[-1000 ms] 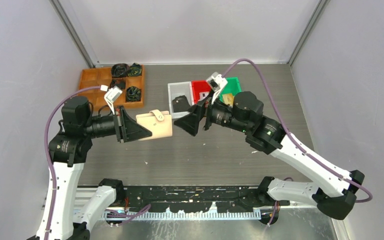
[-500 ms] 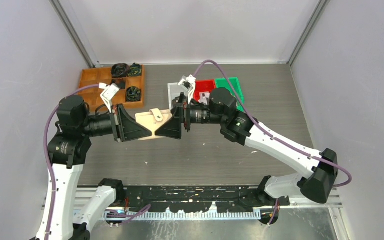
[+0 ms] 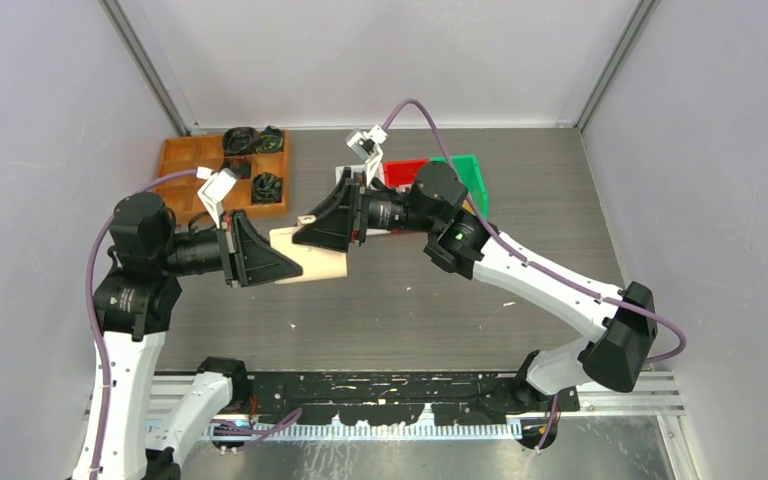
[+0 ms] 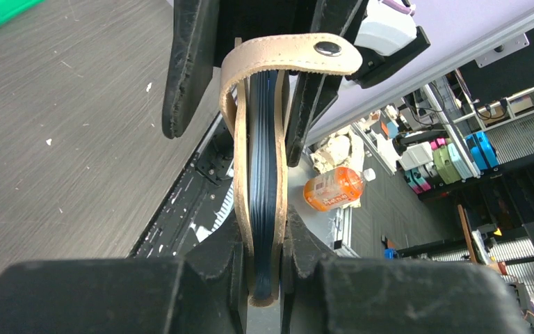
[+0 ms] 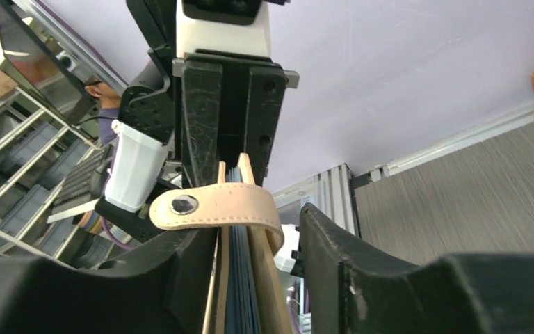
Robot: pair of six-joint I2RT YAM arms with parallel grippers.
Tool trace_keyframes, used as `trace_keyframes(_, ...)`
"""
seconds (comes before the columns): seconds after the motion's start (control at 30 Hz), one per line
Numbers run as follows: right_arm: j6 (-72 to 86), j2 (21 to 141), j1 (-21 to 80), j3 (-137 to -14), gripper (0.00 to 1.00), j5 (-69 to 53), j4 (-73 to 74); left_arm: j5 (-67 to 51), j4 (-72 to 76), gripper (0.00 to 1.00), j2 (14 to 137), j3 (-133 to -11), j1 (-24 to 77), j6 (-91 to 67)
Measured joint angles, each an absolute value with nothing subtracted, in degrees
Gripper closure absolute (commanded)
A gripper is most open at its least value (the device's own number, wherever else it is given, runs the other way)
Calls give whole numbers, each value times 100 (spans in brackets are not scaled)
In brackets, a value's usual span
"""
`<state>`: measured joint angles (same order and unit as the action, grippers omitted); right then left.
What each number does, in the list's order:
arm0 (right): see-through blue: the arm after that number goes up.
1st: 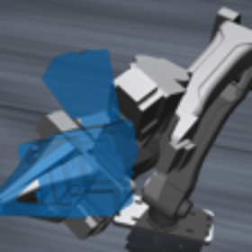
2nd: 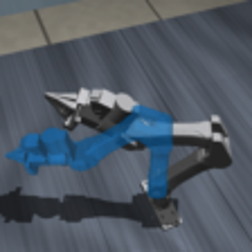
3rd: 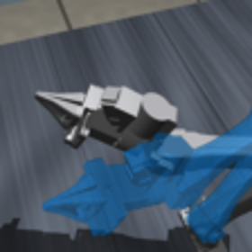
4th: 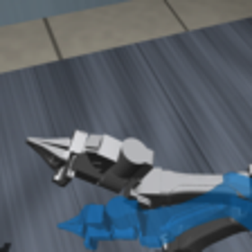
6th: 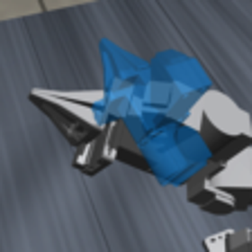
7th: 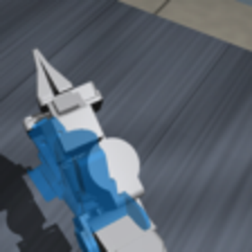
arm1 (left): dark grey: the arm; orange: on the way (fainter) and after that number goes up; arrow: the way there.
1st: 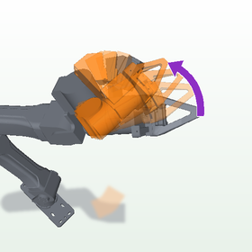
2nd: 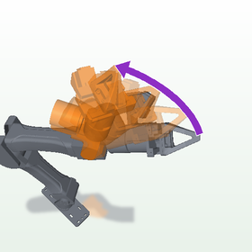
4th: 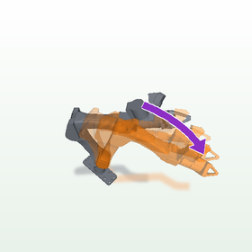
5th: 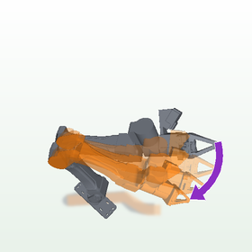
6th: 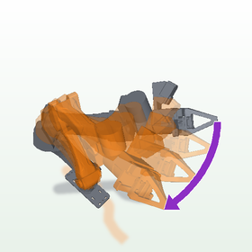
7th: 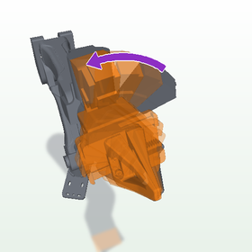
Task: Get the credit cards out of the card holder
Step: Open the card holder.
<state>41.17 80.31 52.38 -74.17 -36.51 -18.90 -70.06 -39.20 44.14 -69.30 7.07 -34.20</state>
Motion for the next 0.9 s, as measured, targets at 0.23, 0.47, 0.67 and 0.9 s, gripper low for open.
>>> trace_keyframes(0.23,4438,8106,5249,-7544,60,-3754,-2119,-7043,-3929,100,4368,-6906,707,-3365)
trace_keyframes(0.47,4617,8132,5227,-7758,71,-3771,-2112,-7076,-4193,100,4300,-6890,707,-2827)
trace_keyframes(0.67,4650,8141,5227,-7898,99,-3760,-1907,-7050,-4390,65,4211,-6888,707,-2497)
trace_keyframes(0.9,4342,8141,5227,-8162,99,-3603,-1041,-6989,-4357,14,4012,-6805,707,-2386)
